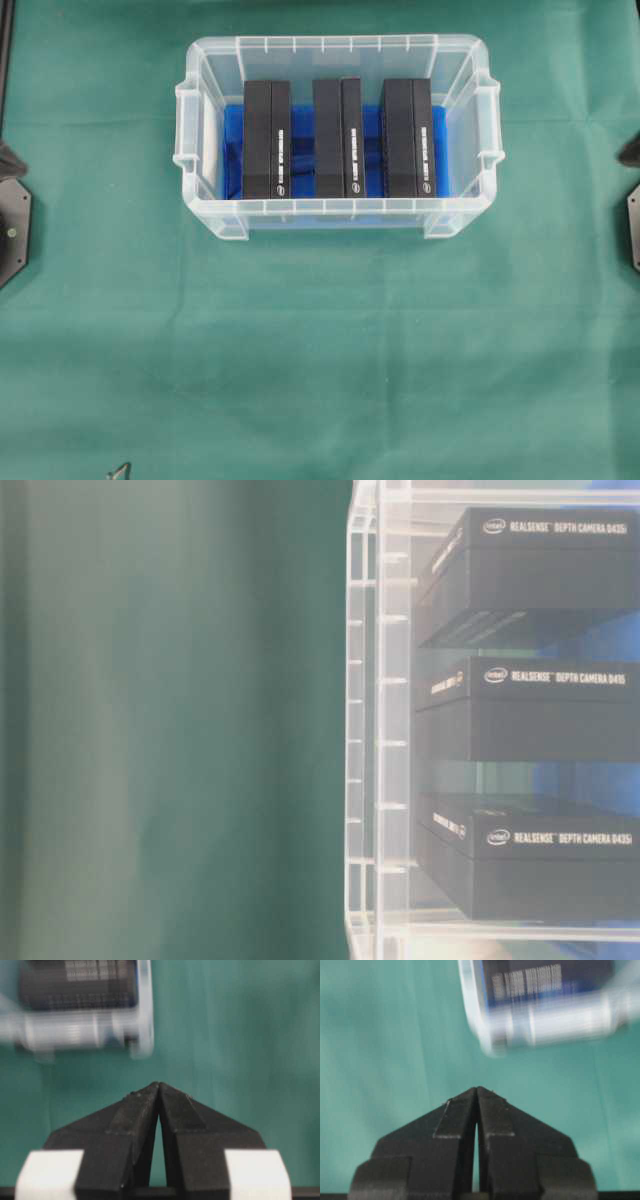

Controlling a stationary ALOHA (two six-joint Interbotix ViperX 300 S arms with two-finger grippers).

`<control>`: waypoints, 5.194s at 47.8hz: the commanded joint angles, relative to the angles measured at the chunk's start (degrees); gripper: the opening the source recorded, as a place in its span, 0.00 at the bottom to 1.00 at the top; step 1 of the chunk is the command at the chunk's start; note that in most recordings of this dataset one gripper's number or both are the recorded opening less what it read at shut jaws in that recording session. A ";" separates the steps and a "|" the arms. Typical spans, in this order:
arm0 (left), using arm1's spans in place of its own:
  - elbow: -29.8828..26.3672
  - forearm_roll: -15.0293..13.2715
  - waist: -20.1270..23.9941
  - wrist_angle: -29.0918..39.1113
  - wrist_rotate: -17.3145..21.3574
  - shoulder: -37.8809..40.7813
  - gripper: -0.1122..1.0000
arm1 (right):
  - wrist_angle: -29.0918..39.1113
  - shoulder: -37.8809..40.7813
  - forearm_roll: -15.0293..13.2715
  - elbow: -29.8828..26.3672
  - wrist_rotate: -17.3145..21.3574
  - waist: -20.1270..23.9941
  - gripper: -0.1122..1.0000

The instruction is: Take the box out of the case with the right arm.

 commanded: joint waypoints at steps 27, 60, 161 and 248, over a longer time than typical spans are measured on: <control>-2.46 0.00 -1.05 11.51 -2.55 2.72 0.10 | 14.33 5.27 -0.53 -2.37 13.89 0.00 0.10; -2.55 0.00 -1.14 9.93 -2.81 3.16 0.10 | 17.67 7.47 -2.37 -2.29 67.32 -0.09 0.10; -2.55 0.00 -1.05 9.93 -2.90 3.16 0.10 | 14.50 11.69 -4.83 -0.70 49.66 -23.64 0.94; -3.08 0.09 -0.97 10.46 -2.81 4.39 0.10 | 6.15 57.48 -3.08 -46.76 57.30 -11.69 0.94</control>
